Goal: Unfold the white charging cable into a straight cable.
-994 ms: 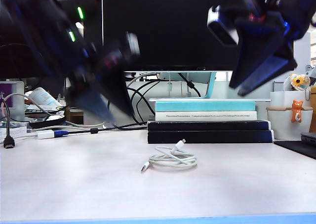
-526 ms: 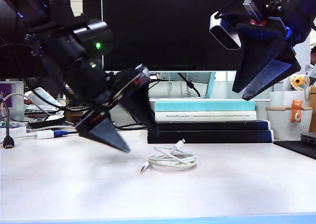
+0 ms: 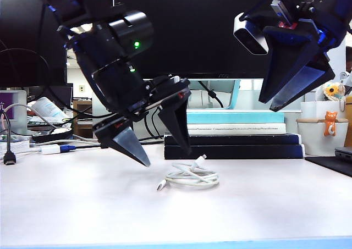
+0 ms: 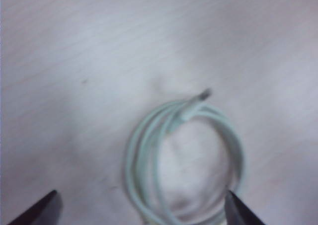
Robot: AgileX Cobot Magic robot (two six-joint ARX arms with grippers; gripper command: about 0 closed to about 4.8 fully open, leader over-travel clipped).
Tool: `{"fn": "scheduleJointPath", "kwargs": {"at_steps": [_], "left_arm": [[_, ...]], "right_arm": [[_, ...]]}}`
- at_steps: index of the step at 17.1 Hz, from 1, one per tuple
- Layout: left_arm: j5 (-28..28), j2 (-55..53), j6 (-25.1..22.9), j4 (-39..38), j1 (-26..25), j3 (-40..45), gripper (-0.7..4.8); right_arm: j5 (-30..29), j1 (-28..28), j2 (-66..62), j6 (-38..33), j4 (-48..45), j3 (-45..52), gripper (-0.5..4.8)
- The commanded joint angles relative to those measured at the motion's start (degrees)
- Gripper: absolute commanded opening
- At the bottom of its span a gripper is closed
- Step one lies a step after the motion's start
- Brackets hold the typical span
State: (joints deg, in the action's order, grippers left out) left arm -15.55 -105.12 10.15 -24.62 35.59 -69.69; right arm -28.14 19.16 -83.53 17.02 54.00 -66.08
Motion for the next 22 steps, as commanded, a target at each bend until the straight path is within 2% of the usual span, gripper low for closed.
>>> {"fn": "scheduleJointPath", "kwargs": {"at_steps": [1,3,5,7,8,10,11,12,13,14,17,18,20,22], "left_arm": [[2.1,-0.5,1.7,-0.4,1.1,-0.5,3.82],[1.4,-1.3,2.3,-0.5,2.1,-0.6,3.71],[4.4,-2.6,2.3,-0.9,3.3,-0.8,3.71],[4.4,-3.4,2.6,-1.1,4.0,-0.9,3.71],[5.3,-3.8,2.6,-1.1,4.2,-0.9,3.36],[5.7,-4.2,2.3,-1.4,4.2,-0.9,1.44],[5.7,-4.3,1.8,-1.6,4.2,-0.9,0.82],[5.7,-4.3,1.3,-1.6,4.2,-0.9,0.53],[5.7,-4.3,-0.9,-1.7,4.2,-0.9,-0.04],[5.9,-4.3,-2.1,-1.6,4.2,-0.9,-0.05],[7.2,-4.2,-13.6,-3.6,4.2,-3.2,-0.05],[11.3,-4.1,-17.8,-5.5,4.2,-4.8,-0.06],[15.0,-3.5,-23.6,-7.6,4.2,-7.0,-0.05],[15.7,-1.5,-26.5,-7.6,4.2,-7.1,-0.06]], "right_arm": [[-0.5,0.1,0.3,0.2,-0.2,-0.2,1.59],[-0.5,0.1,0.3,0.2,-0.3,-0.2,1.59],[-0.5,0.1,0.3,0.2,-0.2,-0.2,1.59],[-0.5,0.1,0.3,0.2,-0.3,-0.2,1.59],[-0.5,0.1,0.3,0.2,-0.3,-0.2,1.59],[-0.5,0.1,0.3,0.2,-0.3,-0.2,1.58],[-0.5,0.1,0.3,0.2,-0.3,-0.2,1.58],[-0.5,0.1,0.3,0.2,-0.3,-0.2,1.58],[-0.5,0.1,0.3,0.2,-0.3,-0.2,1.58],[-0.5,0.1,0.3,0.2,-0.4,-0.2,1.58],[-0.5,0.1,0.3,0.2,-0.7,-0.2,1.58],[-0.5,0.1,0.3,0.2,-0.7,-0.2,1.58],[-0.5,0.1,0.5,0.2,0.1,-0.4,1.58],[-0.5,0.1,1.4,0.2,0.1,-0.5,1.58]]}}
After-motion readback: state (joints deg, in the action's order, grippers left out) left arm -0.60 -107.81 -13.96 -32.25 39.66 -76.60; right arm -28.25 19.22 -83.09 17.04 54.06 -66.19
